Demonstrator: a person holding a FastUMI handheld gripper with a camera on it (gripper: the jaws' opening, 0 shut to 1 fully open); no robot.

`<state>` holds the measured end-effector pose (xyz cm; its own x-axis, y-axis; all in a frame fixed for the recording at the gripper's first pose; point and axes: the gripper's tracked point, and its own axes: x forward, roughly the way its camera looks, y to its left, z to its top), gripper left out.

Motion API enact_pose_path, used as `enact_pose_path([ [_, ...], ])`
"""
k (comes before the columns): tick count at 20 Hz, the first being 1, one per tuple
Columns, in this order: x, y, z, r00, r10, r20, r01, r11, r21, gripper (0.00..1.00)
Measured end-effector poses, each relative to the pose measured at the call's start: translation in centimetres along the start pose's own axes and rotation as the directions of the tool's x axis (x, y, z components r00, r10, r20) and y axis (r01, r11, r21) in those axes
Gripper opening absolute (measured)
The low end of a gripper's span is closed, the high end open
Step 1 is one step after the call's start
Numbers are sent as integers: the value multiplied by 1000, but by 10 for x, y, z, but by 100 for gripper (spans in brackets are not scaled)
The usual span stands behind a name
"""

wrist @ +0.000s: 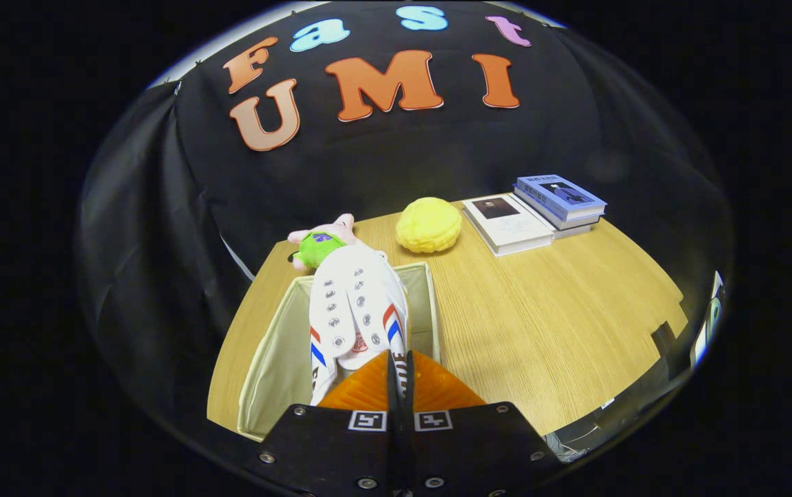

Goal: Open the storage box then place both shoes into the box .Put the left shoe in first, then the right shoe, with the right side of both shoes facing outward in a uniform manner.

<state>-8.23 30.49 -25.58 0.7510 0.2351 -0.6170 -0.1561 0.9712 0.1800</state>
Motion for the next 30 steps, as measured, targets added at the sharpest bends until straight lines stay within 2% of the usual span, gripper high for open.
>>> enact_pose_path([
  [4, 8, 3, -14, 999, -9, -31, 8, 999, -37, 0],
  [6, 7, -1, -13, 999, -38, -32, 34, 995, -95, 3],
  [8, 6, 1, -14, 999, -16, -41, 12, 994, -110, 4],
  [9, 3, 5, -12, 1000, 9, -28, -11, 996, -89, 14],
  [10, 0, 7, -3, 1000, 20, -10, -21, 997, -70, 21],
  [11, -1, 8, 2, 999, 36, -10, -36, 998, -58, 44],
  [13, 3, 0, 15, 999, 45, -15, -46, 998, -52, 65],
  [15, 6, -11, 29, 999, 45, -10, -46, 998, -51, 86],
  [17, 8, -22, 45, 998, 56, -6, -56, 997, -49, 99],
  [24, 13, -76, 144, 991, 61, 115, -51, 995, -91, 99],
  [30, -6, -125, 230, 962, 48, 268, -19, 994, -109, 99],
])
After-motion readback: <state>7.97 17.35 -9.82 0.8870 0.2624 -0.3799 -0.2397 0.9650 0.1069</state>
